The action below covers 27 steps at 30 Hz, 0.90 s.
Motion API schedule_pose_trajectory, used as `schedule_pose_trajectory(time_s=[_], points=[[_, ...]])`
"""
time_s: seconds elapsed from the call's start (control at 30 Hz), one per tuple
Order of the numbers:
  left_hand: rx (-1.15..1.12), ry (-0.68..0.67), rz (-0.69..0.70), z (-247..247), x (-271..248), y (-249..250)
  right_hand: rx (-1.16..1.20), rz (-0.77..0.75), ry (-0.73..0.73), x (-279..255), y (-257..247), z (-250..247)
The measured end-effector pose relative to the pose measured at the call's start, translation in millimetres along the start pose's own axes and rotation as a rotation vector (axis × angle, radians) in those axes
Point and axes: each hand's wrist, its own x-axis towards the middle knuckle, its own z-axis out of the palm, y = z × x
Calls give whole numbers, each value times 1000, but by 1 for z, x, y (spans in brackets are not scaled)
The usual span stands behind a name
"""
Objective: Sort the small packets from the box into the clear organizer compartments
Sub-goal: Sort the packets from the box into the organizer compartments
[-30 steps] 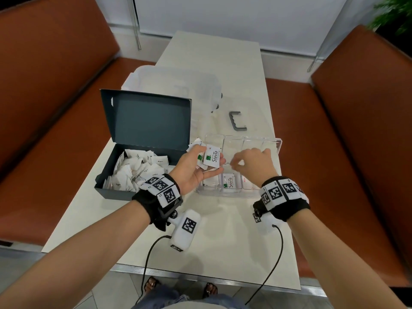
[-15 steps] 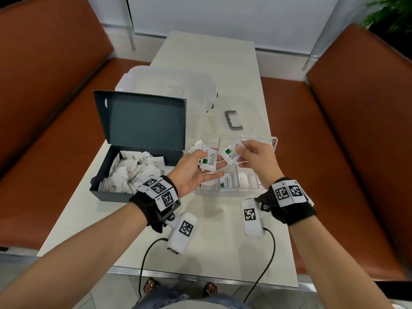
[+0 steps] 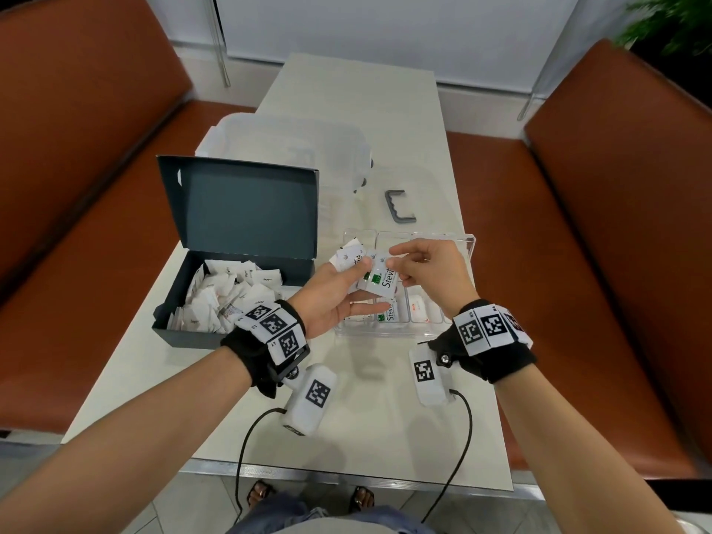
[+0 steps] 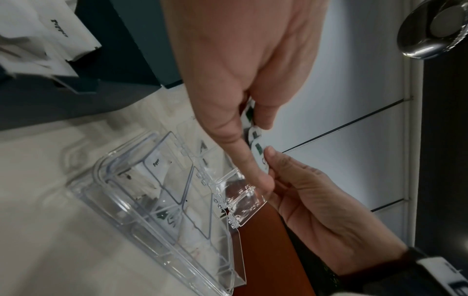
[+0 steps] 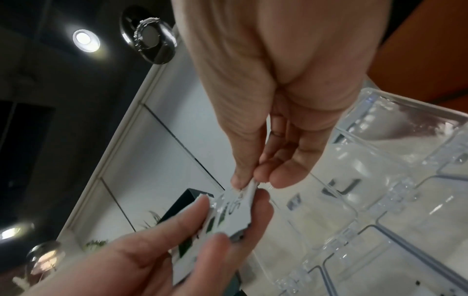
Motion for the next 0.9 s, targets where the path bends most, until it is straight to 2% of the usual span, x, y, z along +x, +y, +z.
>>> schedule_pose_trajectory(time_s=[0.13, 0.37, 0.47, 0.57, 0.77, 0.83, 0.9], points=[[18, -64, -4, 1, -4, -1, -33, -25, 35, -1, -2, 4], [9, -66, 18, 3, -5, -3, -78, -52, 68, -6, -6, 10], [13, -49, 41, 2, -5, -2, -28, 32, 76, -6, -7, 11], [25, -33, 65, 1, -4, -2, 105, 166, 8, -10, -4, 13], [55, -4, 67, 2, -5, 0, 259, 265, 5, -7, -6, 5], [56, 20, 67, 1, -5, 2, 164, 246, 84, 2, -5, -8], [61, 39, 73, -2, -5, 5, -74, 215, 139, 9, 1, -16]])
